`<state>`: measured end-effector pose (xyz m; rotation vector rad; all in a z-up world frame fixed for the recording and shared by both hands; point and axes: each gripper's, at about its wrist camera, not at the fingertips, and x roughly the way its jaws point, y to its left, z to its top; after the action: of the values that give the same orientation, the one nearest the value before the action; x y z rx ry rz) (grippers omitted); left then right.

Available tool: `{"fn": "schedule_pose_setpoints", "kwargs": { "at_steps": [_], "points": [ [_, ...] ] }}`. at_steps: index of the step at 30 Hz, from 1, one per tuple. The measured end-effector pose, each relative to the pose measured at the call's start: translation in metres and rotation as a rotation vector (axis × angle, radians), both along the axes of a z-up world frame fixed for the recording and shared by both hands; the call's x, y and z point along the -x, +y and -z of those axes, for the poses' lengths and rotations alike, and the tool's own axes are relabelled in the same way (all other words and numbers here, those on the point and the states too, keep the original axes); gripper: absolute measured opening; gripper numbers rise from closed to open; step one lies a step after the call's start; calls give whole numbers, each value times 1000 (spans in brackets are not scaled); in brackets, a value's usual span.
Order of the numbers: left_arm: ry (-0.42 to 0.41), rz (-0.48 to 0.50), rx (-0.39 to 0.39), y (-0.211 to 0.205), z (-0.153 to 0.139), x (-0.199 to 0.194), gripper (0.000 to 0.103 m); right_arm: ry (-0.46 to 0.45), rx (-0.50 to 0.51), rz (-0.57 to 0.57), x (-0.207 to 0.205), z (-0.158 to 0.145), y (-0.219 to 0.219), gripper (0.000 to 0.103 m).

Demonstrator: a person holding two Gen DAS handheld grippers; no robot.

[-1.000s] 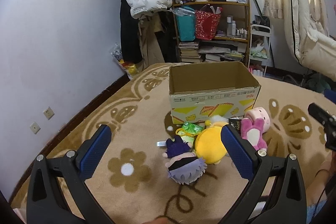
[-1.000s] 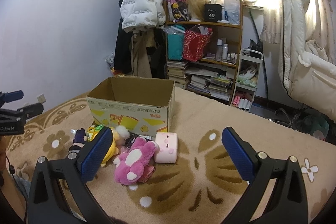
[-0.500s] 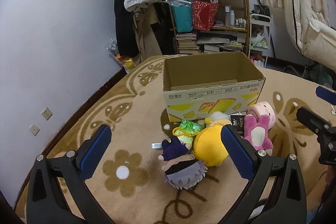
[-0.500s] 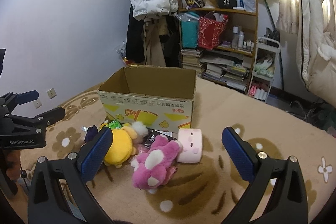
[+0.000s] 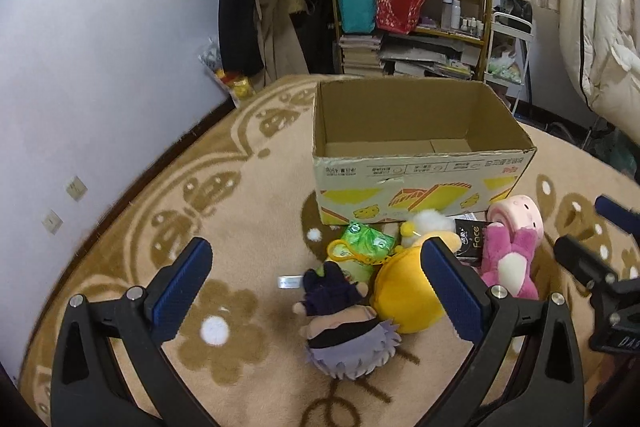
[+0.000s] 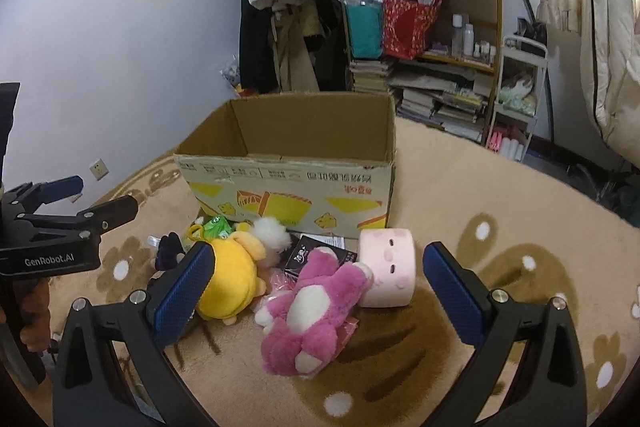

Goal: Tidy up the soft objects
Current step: 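Move the right tool to the pink plush bear while the left tool moves to the purple-haired doll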

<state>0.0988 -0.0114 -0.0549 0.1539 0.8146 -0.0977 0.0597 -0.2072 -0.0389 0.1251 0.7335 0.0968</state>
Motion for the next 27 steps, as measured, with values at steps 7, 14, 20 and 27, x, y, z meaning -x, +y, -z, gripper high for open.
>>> {"fn": "schedule_pose_setpoints", "kwargs": {
  "at_steps": [7,14,20,27],
  "points": [
    [66,-22,45,5,21,-21,103,61,-5,6,-15,25,-1,103],
    [146,-36,73,8,43,-31,103,139,-42,-10,-27,49,-4,101],
    [181,-79,53,10,58,-34,103,183,-39,-30,-32,62,5,81],
    [240,-109,91,18,76,-40,103,220,-3,-27,-36,73,14,81]
  ]
}}
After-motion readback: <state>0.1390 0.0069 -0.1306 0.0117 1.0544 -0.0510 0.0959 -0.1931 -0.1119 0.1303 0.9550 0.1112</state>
